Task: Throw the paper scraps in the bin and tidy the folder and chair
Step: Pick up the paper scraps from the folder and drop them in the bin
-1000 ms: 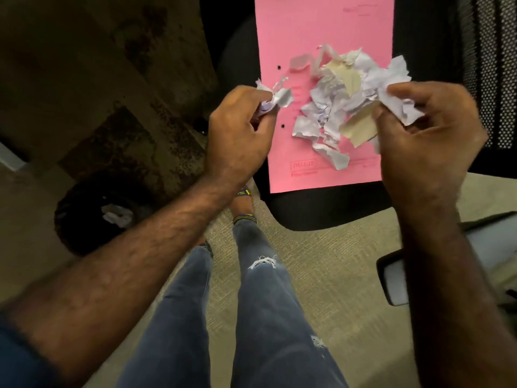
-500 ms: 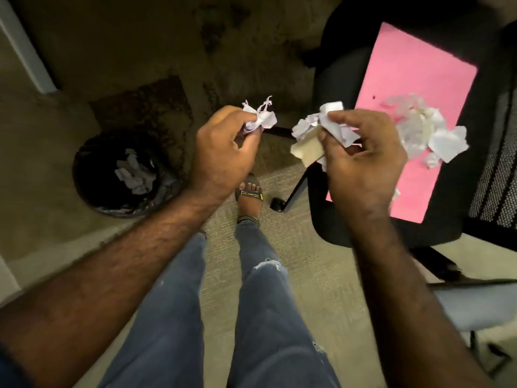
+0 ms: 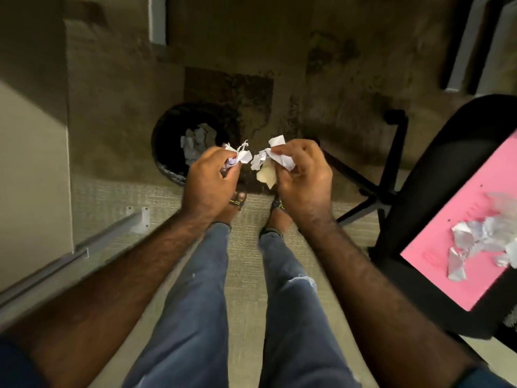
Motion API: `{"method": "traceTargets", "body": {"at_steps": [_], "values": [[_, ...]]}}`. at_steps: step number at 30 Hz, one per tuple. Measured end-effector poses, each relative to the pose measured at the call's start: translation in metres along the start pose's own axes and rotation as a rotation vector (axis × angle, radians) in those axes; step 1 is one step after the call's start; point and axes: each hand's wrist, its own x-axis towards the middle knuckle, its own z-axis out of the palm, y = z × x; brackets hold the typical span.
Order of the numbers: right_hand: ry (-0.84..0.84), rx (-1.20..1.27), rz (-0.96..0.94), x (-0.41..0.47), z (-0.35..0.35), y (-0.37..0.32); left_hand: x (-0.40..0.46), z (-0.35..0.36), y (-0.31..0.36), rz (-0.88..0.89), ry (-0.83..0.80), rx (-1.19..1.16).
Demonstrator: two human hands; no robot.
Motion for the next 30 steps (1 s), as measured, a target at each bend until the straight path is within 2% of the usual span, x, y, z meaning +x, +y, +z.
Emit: {"method": "traceTargets", "body": {"at_steps": [5,17,21,30], "values": [[-0.139,0.009,-0.049,0.007,0.066,-0.012,-0.006,-0.025,-0.054,-0.139,0.048,0.032],[-0.373,-0.065,0.072,0.033,0.178,-0.047,0.009,-0.044,-0.114,-0.431,0.090,0.016],[-0.473,-0.115,0.119,0.041,0.196,-0.046,0.018,-0.043,-0.126,-0.480,0.066,0.004],[-0.417,-0.030,0.328,0.037,0.177,-0.021,0.021,-0.030,-0.121,-0.516,-0.037,-0.053]]}}
